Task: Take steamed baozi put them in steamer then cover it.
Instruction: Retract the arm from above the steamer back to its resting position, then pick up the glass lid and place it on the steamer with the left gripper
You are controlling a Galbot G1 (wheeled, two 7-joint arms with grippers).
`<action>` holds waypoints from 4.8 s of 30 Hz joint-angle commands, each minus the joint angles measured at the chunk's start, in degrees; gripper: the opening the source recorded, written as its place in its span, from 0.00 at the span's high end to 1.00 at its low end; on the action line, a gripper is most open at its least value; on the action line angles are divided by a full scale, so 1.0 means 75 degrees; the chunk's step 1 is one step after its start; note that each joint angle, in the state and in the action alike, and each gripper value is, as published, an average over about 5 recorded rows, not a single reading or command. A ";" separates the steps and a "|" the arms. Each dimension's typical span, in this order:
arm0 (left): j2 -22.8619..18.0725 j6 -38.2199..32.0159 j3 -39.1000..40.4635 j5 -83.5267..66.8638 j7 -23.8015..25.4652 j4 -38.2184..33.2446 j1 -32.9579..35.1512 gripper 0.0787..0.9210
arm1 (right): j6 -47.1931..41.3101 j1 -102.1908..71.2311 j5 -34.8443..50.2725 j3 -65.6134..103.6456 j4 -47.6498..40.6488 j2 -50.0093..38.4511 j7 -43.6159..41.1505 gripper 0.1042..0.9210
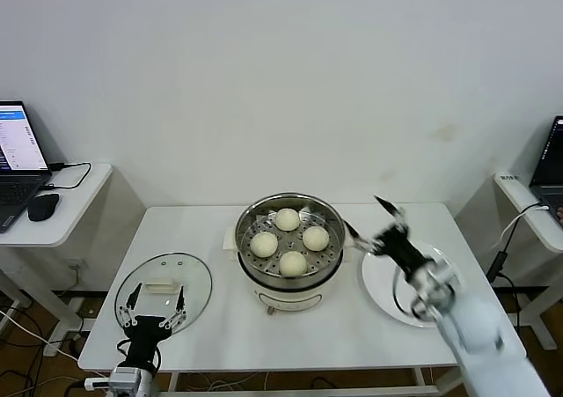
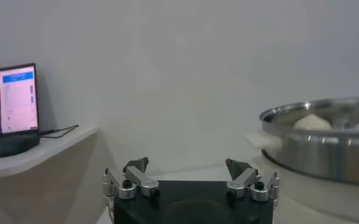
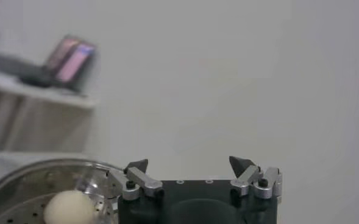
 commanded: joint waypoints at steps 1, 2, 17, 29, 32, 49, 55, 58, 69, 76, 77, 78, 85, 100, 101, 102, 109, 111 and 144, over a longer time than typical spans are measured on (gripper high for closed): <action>0.0336 -0.0118 -0.0160 0.4240 -0.0349 0.0892 -0.0050 0.12 | 0.1044 -0.3503 -0.0766 0.2743 0.0485 0.2411 0.0047 0.12; 0.0422 -0.0106 -0.0228 0.4776 -0.0273 0.0949 -0.0063 0.12 | 0.1018 -0.3525 -0.0778 0.2762 0.0484 0.2440 0.0073 0.12; 0.1396 -0.0148 -0.0314 0.8415 0.0213 0.2875 -0.1372 0.12 | 0.0855 -0.3706 -0.0858 0.2747 0.0504 0.2706 0.0151 0.12; 0.1694 -0.0180 0.0001 0.8264 0.0349 0.3980 -0.2452 0.12 | 0.0733 -0.3695 -0.0722 0.2688 0.0702 0.2944 0.0068 0.12; 0.1733 -0.0204 0.0093 0.8261 0.0335 0.4249 -0.2731 0.12 | 0.0760 -0.3729 -0.0751 0.2664 0.0704 0.2993 0.0061 0.12; 0.1662 -0.0346 0.0545 0.8190 0.0434 0.4816 -0.3493 0.12 | 0.0846 -0.3732 -0.0873 0.2614 0.0538 0.3125 0.0034 0.12; 0.1655 -0.0405 0.0619 0.7964 0.0467 0.4923 -0.3615 0.12 | 0.0916 -0.3696 -0.1046 0.2412 0.0385 0.3183 0.0036 0.12; 0.1613 -0.0452 0.0661 0.7927 0.0444 0.5087 -0.3700 0.12 | 0.0933 -0.3701 -0.1105 0.2331 0.0365 0.3198 0.0035 0.12; 0.1507 -0.0645 0.0732 0.8031 0.0239 0.5514 -0.4017 0.13 | 0.1019 -0.3712 -0.1299 0.2204 0.0220 0.3236 0.0028 0.12; 0.1538 -0.0774 0.0735 0.8023 0.0246 0.5733 -0.4071 0.33 | 0.1022 -0.3700 -0.1385 0.2099 0.0203 0.3269 0.0026 0.12; 0.1543 -0.0813 0.0729 0.8007 0.0246 0.5780 -0.4079 0.36 | 0.1021 -0.3698 -0.1399 0.2096 0.0206 0.3268 0.0026 0.12; 0.1547 -0.0854 0.0722 0.7991 0.0239 0.5830 -0.4088 0.40 | 0.1019 -0.3696 -0.1414 0.2093 0.0208 0.3267 0.0024 0.12; 0.1557 -0.1088 0.0658 0.7948 0.0172 0.5921 -0.4069 0.64 | 0.1018 -0.3689 -0.1515 0.2005 0.0206 0.3275 0.0019 0.12; 0.2000 -0.0015 0.0307 0.6699 0.0201 0.3399 -0.3008 0.92 | 0.1042 -0.3828 -0.1654 0.1888 0.0350 0.3198 -0.0019 0.12; 0.2053 0.0266 0.0266 0.6528 0.0220 0.3113 -0.2900 0.92 | 0.1044 -0.3838 -0.1670 0.1877 0.0363 0.3194 -0.0020 0.12; 0.2106 0.0546 0.0232 0.6363 0.0240 0.2807 -0.2801 0.92 | 0.1046 -0.3848 -0.1688 0.1860 0.0378 0.3191 -0.0019 0.12; 0.2442 0.2257 0.0087 0.5733 0.0606 0.0799 -0.2428 0.92 | 0.1065 -0.3891 -0.1827 0.1715 0.0433 0.3163 -0.0007 0.12; 0.2566 0.2607 0.0086 0.5739 0.0876 0.0388 -0.2450 0.92 | 0.1070 -0.3907 -0.1866 0.1691 0.0438 0.3140 0.0004 0.12; 0.0284 0.4753 0.4993 0.9408 0.3943 0.1081 -0.6767 0.92 | 0.1292 -0.3467 -0.2618 0.1274 -0.0042 0.3240 0.0615 0.12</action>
